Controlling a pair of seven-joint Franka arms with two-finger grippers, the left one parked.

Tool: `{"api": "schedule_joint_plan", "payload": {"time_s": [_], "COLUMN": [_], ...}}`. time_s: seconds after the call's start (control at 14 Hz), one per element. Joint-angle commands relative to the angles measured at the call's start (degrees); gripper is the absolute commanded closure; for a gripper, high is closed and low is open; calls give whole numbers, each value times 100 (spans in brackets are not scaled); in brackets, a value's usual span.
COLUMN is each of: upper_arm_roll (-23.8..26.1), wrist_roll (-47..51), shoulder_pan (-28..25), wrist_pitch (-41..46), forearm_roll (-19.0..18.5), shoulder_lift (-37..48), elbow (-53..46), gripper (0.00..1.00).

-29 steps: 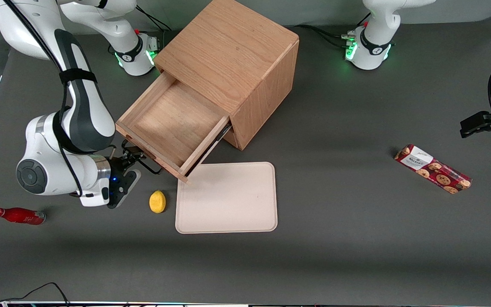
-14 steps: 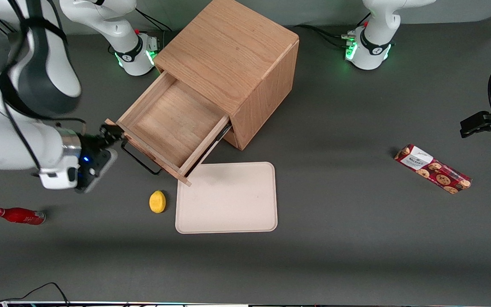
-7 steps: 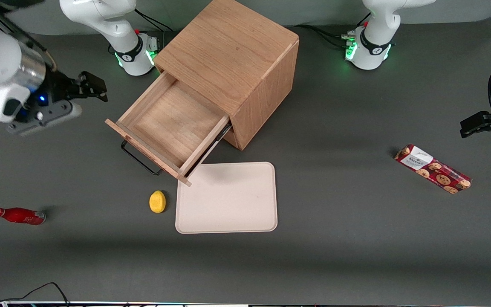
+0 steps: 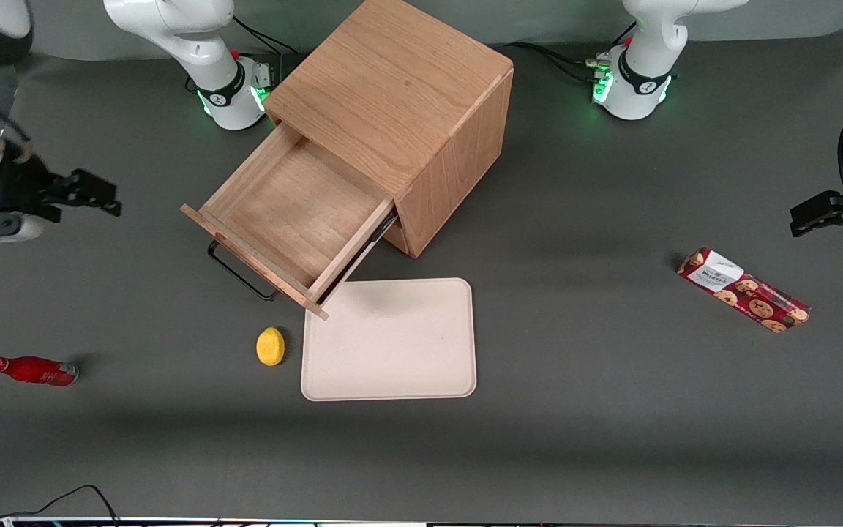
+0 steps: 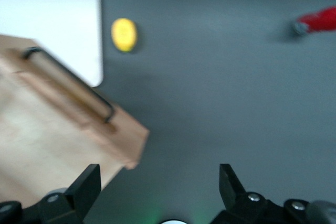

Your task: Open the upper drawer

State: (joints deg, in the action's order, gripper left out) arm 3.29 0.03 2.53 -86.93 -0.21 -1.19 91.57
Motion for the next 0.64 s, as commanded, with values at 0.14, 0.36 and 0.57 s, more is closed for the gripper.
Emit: {"api": "schedule_joint_plan", "payload": {"time_s": [0.14, 0.36, 0.57], "upper_arm_roll": [13, 13, 5], "wrist_roll": [23, 93, 93], "shoulder_pan": [230, 248, 257], "wrist_pitch": [-105, -79, -61], "forearm_roll": [-225, -216, -216], "shoulder_lift": [-48, -83, -92], "elbow": [54, 28, -33], "gripper": [0, 0, 0]}}
